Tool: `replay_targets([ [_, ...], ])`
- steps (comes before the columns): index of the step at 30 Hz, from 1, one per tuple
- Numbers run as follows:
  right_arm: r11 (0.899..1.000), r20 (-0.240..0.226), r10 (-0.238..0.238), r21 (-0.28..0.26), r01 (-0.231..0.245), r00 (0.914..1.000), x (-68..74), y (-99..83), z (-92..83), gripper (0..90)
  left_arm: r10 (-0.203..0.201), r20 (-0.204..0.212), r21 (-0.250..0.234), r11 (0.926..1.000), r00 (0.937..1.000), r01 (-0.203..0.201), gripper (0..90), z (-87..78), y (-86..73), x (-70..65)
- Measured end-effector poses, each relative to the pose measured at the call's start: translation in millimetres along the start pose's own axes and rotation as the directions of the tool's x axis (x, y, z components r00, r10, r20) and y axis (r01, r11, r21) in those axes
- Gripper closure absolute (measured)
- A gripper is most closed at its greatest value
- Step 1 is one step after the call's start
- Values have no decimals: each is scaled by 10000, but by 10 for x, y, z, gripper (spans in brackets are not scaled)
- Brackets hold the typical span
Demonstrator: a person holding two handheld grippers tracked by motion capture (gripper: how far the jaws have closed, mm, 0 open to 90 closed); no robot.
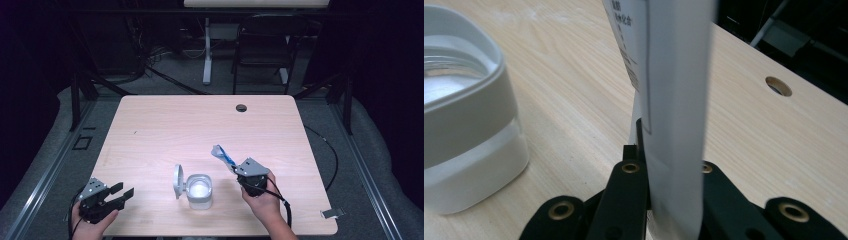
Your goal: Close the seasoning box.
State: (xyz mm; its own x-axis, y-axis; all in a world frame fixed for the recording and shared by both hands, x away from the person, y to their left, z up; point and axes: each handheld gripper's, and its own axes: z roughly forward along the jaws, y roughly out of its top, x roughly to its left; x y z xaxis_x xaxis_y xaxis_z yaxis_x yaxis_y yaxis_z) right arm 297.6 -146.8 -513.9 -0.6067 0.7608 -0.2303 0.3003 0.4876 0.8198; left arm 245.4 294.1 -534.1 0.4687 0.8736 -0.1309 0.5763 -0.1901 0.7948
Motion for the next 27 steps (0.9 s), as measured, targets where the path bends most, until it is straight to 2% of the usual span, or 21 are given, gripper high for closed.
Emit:
replay_targets([
  [5, 9981, 50, 599, 143, -599, 9982, -89, -30, 25, 900, -3, 10, -25, 10000, 10000, 3, 502, 2, 1, 1],
  [14, 9933, 243, 1012, 528, -1023, 9946, -199, -109, 84, 900, 1, 7, -31, 10000, 10000, -1, 501, 1, 2, -1],
  [20, 9843, 483, 1558, 765, -1592, 9866, -287, -196, 127, 900, 0, 11, -37, 10000, 10000, 0, 501, 1, 1, 1],
  [27, 9771, 771, 1812, 994, -1884, 9804, -348, -310, 166, 900, 28, 4, -29, 10000, 10000, -28, 501, 7, 1, -5],
])
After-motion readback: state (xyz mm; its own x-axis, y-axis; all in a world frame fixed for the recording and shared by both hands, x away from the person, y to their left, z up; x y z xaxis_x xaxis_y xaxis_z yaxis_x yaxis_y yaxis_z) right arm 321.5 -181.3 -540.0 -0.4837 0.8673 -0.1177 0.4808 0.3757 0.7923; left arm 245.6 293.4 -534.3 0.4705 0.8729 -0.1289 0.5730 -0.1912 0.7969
